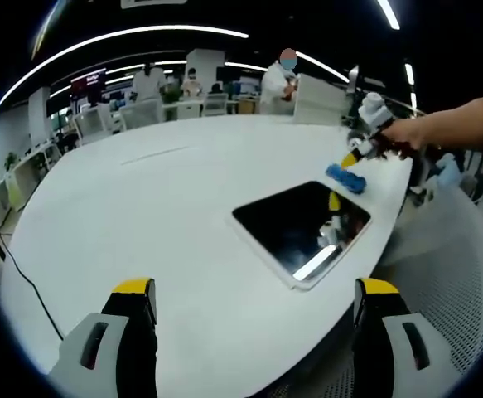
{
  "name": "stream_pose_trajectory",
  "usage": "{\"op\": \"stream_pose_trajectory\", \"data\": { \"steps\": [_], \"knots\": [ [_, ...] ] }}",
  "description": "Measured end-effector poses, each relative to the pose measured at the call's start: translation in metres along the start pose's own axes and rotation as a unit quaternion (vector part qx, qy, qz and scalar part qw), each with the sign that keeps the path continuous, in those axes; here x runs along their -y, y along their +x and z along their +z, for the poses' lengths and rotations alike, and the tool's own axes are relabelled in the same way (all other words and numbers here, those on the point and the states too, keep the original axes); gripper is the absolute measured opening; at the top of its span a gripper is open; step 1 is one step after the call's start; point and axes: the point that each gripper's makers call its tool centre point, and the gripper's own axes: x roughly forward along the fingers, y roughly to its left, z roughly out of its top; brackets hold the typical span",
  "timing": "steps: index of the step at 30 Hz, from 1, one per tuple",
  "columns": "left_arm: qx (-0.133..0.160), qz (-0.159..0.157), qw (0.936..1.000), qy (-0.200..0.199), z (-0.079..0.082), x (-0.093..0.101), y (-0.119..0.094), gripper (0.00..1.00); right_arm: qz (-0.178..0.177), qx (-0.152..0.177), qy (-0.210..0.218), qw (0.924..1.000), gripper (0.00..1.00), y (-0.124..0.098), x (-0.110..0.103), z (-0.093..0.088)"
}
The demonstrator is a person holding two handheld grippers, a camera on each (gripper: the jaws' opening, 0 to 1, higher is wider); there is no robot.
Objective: Wipe the mirror surface with the cleaning cloth until all visible marks leave the cleaned area.
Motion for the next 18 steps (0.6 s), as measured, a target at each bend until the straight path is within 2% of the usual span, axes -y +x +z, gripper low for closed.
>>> {"op": "stream_pose_trajectory", "data": {
  "steps": [3, 6, 9, 11, 13, 15, 18],
  "knots": [
    [0.006, 0.003, 1.0000, -0.003, 0.002, -0.001, -0.001, 1.00, 0.007, 0.025, -0.012, 0.9996, 0.60, -0.007, -0.003, 0.007],
    [0.006, 0.010, 0.9999, -0.007, 0.002, -0.003, -0.001, 1.00, 0.036, 0.073, 0.009, 0.9967, 0.85, -0.014, -0.014, 0.017],
    [0.004, 0.011, 0.9999, -0.005, 0.002, -0.003, 0.000, 1.00, 0.049, 0.093, 0.011, 0.9944, 0.97, -0.020, -0.018, 0.017],
    [0.003, 0.012, 0.9999, -0.004, 0.002, -0.003, -0.001, 1.00, 0.058, 0.105, -0.006, 0.9927, 0.98, -0.027, -0.026, 0.015],
    [0.002, 0.012, 0.9999, -0.005, 0.001, -0.003, -0.001, 1.00, 0.056, 0.113, -0.027, 0.9917, 0.98, -0.030, -0.025, 0.011],
    [0.002, 0.014, 0.9999, -0.004, 0.001, -0.004, -0.001, 1.00, 0.052, 0.149, -0.051, 0.9861, 0.98, -0.036, -0.024, 0.015],
    [0.003, 0.019, 0.9998, -0.009, 0.001, -0.006, -0.002, 1.00, 0.048, 0.144, -0.048, 0.9872, 0.98, -0.039, -0.017, 0.006]
  ]
}}
